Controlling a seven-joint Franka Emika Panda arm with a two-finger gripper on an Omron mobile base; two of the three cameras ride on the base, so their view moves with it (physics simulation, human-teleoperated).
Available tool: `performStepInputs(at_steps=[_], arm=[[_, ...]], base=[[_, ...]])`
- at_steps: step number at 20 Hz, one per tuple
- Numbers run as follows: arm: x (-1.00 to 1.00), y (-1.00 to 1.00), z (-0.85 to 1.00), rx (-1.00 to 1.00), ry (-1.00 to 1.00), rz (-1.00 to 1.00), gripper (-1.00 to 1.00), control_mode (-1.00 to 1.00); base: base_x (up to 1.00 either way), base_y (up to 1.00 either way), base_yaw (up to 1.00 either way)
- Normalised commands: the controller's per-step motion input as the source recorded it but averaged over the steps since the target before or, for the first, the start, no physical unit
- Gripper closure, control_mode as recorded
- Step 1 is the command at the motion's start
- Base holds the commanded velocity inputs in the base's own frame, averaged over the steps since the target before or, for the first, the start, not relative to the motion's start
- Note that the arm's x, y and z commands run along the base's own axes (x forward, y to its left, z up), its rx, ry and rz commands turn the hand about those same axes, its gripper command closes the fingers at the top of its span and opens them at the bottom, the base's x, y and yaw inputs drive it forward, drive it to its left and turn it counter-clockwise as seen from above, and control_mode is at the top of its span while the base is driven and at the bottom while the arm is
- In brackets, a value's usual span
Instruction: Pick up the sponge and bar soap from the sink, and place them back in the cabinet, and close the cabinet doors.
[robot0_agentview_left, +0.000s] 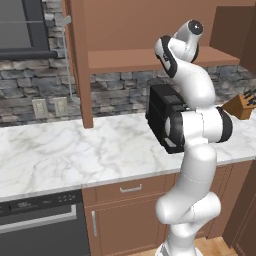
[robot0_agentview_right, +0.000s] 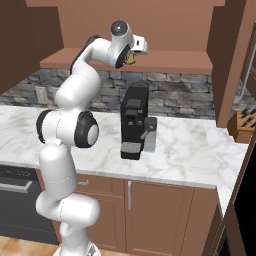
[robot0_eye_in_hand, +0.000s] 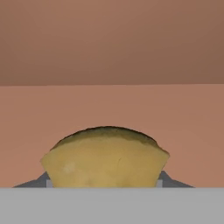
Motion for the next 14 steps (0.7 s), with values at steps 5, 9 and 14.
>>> performStepInputs(at_steps=[5, 9, 14], arm=[[0.0, 0.0, 0.0, 0.0, 0.0, 0.01, -1.0, -1.0], [0.0, 0.0, 0.0, 0.0, 0.0, 0.0, -1.0, -1.0], [0.0, 0.0, 0.0, 0.0, 0.0, 0.0, -1.0, -1.0]], base=[[0.0, 0.0, 0.0], [0.0, 0.0, 0.0], [0.0, 0.0, 0.0]])
